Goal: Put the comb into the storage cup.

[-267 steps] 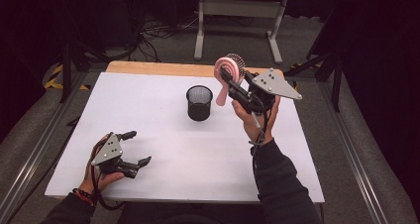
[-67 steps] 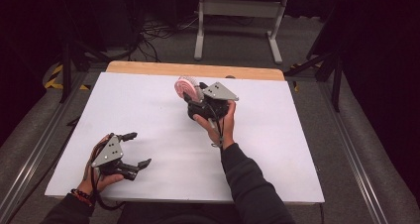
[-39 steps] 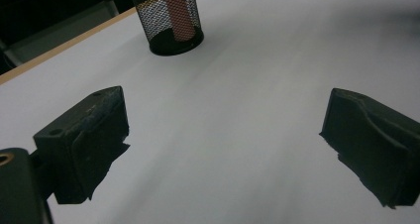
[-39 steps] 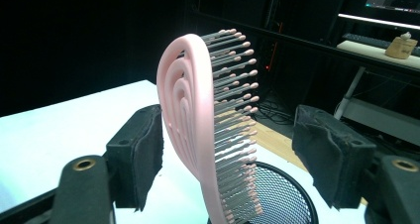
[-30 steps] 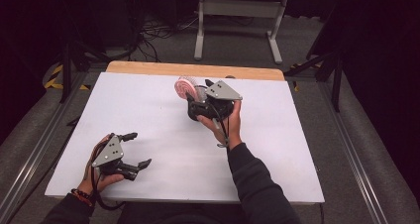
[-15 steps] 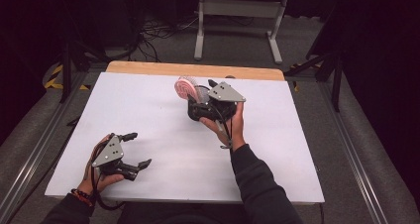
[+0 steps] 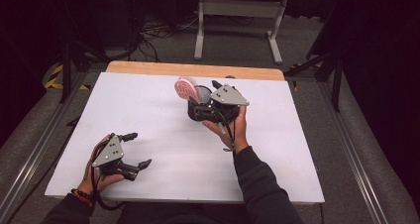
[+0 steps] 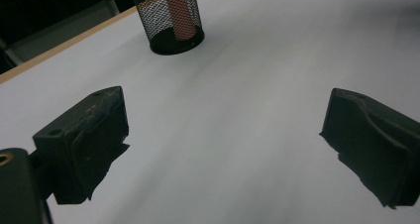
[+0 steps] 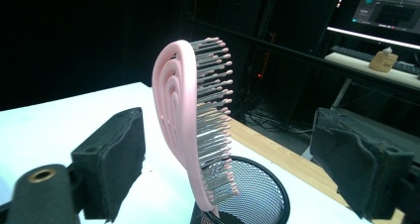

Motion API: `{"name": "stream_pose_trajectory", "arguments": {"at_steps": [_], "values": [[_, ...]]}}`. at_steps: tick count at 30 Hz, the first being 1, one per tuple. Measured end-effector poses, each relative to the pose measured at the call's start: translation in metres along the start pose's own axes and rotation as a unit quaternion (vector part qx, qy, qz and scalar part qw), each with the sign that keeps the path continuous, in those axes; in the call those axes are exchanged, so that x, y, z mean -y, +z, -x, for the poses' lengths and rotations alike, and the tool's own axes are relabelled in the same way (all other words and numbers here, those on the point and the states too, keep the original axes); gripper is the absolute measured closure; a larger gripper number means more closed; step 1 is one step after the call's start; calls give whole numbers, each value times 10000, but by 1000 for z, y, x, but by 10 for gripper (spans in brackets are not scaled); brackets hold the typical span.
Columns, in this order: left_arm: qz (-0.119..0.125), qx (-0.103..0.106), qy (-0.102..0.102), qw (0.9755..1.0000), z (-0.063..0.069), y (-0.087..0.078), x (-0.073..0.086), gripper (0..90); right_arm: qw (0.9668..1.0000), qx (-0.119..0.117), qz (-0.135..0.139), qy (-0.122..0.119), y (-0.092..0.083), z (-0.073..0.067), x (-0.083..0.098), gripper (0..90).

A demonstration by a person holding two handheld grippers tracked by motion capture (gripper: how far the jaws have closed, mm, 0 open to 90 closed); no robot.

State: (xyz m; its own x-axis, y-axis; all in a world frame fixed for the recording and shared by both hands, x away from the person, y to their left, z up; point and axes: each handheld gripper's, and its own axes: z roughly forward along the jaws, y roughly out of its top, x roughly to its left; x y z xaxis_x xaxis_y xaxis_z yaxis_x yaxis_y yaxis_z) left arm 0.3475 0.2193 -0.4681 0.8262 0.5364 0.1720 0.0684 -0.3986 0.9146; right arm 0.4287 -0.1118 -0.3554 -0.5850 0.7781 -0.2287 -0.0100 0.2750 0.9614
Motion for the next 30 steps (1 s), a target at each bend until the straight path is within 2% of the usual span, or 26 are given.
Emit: {"name": "stream_pose_trajectory", "arguments": {"at_steps": [12, 14, 17, 24, 30], "values": [[-1, 1, 1, 10000, 0, 0, 0, 49, 9999, -42, 129, 46, -7, 3, 1, 90], [1, 3, -2, 10000, 0, 0, 0, 49, 9999, -77, 74, -73, -8, 2, 2, 58], [-4, 5, 1, 10000, 0, 0, 0, 49, 9998, -59, 78, -160, -10, -1, 2, 59], [-6, 6, 6, 10000, 0, 0, 0, 49, 9998, -67, 88, -173, -14, -2, 3, 49], [2, 7, -1, 10000, 0, 0, 0, 49, 9996, -16, 89, -276, -17, -3, 3, 51]]}}
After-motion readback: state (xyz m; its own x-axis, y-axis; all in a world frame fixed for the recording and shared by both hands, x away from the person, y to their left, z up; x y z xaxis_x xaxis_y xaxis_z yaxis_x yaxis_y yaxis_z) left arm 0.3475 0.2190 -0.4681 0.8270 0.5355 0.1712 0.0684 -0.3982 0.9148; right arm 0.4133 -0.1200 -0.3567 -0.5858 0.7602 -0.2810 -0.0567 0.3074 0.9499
